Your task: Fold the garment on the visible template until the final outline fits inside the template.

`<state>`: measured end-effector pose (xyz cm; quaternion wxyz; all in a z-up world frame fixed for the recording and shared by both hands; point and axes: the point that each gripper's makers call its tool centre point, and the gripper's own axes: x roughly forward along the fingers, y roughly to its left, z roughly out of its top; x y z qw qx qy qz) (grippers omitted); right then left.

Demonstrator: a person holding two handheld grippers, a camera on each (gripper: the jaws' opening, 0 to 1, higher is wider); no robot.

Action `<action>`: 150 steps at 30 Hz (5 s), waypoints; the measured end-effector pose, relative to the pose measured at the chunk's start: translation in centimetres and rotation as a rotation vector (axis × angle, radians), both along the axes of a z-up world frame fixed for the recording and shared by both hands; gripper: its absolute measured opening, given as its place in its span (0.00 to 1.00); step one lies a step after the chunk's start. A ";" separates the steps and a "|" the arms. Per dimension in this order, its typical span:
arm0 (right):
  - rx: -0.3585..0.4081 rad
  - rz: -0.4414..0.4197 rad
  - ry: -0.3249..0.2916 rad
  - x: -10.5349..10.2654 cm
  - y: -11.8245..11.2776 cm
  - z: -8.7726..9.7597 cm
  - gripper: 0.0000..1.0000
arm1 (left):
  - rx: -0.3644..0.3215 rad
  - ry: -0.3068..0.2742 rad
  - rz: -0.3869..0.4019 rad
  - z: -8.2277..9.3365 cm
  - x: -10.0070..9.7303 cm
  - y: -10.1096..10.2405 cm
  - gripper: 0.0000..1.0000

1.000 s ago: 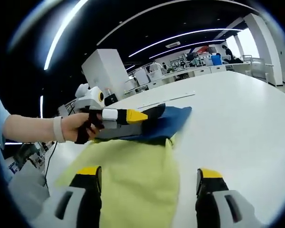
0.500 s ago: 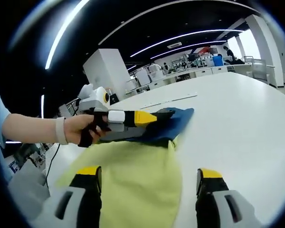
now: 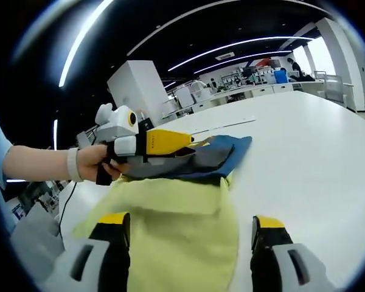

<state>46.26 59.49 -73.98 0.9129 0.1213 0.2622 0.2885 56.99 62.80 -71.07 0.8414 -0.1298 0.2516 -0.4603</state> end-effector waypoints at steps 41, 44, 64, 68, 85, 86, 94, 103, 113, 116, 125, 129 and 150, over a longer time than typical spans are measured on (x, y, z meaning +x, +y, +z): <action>-0.132 0.114 -0.032 -0.3 -0.6 1.4 0.87 | 0.109 -0.056 0.214 1.9 -6.2 18.4 0.96; -0.141 0.121 -0.036 -0.6 -0.9 1.7 0.87 | 0.132 -0.061 0.217 1.6 -7.5 19.3 0.96; -0.165 0.125 -0.041 -3.0 -2.3 2.3 0.86 | 0.203 -0.060 0.229 0.8 -14.8 23.7 0.91; -0.157 0.132 -0.024 -3.9 -2.2 2.3 0.81 | 0.203 -0.054 0.216 0.5 -16.4 23.8 0.89; -0.199 0.168 0.023 -6.9 -3.5 1.1 0.75 | 0.222 0.010 0.172 -1.5 -21.3 25.4 0.81; -0.209 0.176 0.030 -7.3 -3.7 0.9 0.73 | 0.220 0.016 0.170 -1.6 -21.5 25.4 0.78; -0.243 0.196 0.076 -10.0 -5.2 -0.5 0.56 | 0.227 0.060 0.144 -2.5 -23.5 25.8 0.69; -0.238 0.183 0.124 -11.9 -5.6 -1.9 0.40 | 0.231 0.112 0.130 -3.8 -25.1 25.7 0.54; -0.206 0.181 0.164 -13.2 -5.8 -2.5 0.20 | 0.235 0.185 0.115 -4.6 -26.2 25.1 0.34; -0.182 0.173 0.188 -13.4 -5.9 -2.7 0.14 | 0.216 0.209 0.135 -4.8 -26.1 24.9 0.29; -0.135 0.139 0.230 -13.6 -6.1 -3.0 0.00 | 0.217 0.251 0.169 -5.3 -26.5 25.2 0.11; -0.117 0.134 0.254 -13.7 -5.8 -2.7 0.00 | 0.213 0.304 0.172 -5.8 -27.1 25.1 0.00; 0.174 0.057 0.179 -12.4 -5.2 3.7 0.00 | 0.126 0.261 0.239 1.9 -23.7 25.7 0.00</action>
